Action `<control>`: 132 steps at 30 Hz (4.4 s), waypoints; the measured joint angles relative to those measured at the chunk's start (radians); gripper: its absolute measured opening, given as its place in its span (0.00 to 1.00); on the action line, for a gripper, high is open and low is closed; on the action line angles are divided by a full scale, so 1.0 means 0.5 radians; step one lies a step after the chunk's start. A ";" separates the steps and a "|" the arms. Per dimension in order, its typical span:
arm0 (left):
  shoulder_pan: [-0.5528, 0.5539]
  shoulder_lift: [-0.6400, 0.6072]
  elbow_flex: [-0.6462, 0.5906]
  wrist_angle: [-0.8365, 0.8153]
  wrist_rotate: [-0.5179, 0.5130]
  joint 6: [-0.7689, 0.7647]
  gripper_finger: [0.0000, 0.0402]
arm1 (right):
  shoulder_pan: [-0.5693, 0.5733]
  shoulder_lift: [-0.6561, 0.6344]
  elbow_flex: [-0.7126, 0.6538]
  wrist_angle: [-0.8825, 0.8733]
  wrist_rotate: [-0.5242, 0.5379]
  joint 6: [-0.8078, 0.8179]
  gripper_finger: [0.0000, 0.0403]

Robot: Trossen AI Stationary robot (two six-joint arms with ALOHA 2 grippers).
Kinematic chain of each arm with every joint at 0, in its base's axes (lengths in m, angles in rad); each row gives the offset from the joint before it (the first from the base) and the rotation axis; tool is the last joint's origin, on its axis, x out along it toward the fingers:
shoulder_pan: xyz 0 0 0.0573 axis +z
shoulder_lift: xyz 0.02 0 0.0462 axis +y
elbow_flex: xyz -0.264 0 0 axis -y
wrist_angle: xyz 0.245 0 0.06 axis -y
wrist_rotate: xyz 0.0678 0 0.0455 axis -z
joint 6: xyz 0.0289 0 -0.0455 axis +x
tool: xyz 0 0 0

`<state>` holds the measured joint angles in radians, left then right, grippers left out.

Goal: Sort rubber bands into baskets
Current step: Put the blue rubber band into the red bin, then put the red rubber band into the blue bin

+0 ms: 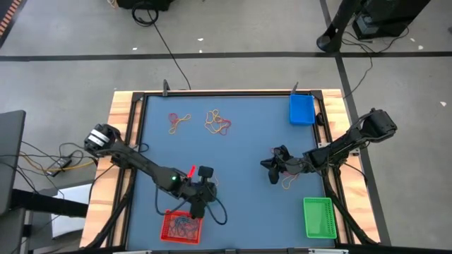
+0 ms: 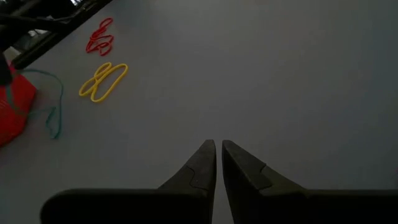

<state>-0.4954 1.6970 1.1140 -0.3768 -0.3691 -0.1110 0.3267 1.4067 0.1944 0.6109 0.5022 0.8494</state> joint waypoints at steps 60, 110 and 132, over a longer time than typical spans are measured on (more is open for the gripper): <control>-0.640 0.093 0.744 -1.318 0.708 -0.759 0.00 | 0.005 0.000 0.001 0.023 -0.011 0.049 0.10; 0.497 -0.168 -0.049 -0.266 0.638 0.232 0.14 | -0.967 -0.675 0.038 -0.621 -0.784 -0.460 0.37; 1.340 -0.170 -0.449 0.678 0.963 0.594 0.14 | -1.407 0.271 1.162 -1.184 -0.958 -1.238 0.37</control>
<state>0.1745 1.6117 0.8896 -0.0379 0.1125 0.1862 -0.3770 1.5423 0.7754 0.0189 0.0234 0.2304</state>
